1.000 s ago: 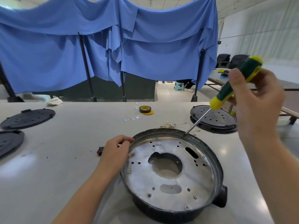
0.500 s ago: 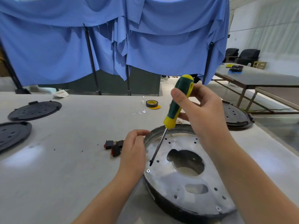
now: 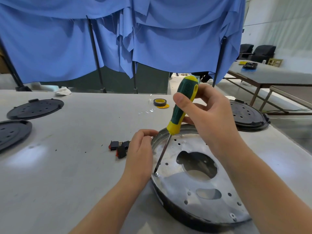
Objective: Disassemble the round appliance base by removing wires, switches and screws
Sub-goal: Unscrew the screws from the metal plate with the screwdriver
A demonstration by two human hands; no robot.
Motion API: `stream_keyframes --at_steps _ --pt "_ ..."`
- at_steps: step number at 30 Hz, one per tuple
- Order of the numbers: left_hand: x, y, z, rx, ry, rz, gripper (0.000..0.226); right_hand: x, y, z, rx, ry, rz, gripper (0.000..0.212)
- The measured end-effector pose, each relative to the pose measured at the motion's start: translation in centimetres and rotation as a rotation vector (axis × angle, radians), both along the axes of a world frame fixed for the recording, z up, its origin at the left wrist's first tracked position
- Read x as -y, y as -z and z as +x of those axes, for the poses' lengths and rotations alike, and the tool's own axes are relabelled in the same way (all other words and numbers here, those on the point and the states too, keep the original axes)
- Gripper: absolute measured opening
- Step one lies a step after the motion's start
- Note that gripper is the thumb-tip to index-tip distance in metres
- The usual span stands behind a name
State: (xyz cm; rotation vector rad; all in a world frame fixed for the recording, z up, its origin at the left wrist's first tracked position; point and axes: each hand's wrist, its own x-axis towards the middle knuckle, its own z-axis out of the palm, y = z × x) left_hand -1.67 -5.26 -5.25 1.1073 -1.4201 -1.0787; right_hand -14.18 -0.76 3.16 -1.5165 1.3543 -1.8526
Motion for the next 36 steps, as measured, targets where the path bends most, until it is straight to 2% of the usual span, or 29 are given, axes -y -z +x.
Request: stream_keyframes --at_steps 4,23,30,36 --pt "0.1 0.0 0.1 0.014 0.008 -0.005 0.032 -0.1 0.0 0.0 -0.007 -0.009 -0.012 0.02" --pt "0.0 -0.1 0.0 0.011 -0.002 -0.014 0.032 -0.5 -0.2 0.4 0.005 -0.009 -0.014 0.021" --pt "0.0 -0.2 0.0 0.001 -0.003 -0.001 0.03 -1.0 -0.4 1.1 -0.087 0.012 -0.073 0.04" --pt "0.1 0.1 0.0 0.013 0.01 -0.059 0.027 -1.1 -0.3 1.3 -0.155 0.01 -0.119 0.034"
